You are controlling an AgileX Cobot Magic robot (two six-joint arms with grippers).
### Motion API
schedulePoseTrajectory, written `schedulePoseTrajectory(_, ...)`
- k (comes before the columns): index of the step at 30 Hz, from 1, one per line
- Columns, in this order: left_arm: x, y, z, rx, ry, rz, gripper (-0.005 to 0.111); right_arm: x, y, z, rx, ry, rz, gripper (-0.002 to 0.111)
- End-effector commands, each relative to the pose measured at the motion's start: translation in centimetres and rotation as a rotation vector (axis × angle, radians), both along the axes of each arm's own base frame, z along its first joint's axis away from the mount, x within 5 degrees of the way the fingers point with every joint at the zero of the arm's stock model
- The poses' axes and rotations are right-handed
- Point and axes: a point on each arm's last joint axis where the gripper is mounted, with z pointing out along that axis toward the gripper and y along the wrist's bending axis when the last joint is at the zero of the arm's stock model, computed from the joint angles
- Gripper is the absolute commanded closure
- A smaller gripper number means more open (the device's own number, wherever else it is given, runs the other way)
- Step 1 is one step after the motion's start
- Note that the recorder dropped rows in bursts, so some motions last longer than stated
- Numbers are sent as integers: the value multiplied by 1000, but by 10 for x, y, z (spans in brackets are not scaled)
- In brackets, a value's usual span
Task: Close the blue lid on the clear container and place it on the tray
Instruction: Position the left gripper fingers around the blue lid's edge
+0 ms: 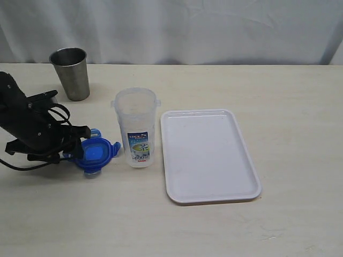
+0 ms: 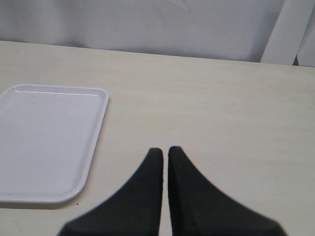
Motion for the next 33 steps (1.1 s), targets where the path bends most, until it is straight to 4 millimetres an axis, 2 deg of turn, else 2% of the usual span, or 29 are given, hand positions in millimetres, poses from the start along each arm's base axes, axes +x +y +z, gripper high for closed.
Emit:
schedulePoseTrajectory(1, 3, 1, -7, 9, -22, 16, 45, 0, 0, 0, -1, -6, 0, 104)
schedulePoseTrajectory(21, 2, -1, -7, -14, -6, 2, 46, 0, 0, 0, -1, -6, 0, 104)
schedulePoseTrajectory(28, 2, -3, -7, -39, -4, 36, 70, 0, 0, 0, -1, -6, 0, 104)
schedulePoseTrajectory(33, 2, -3, -7, -40, -4, 38, 72, 0, 0, 0, -1, -6, 0, 104)
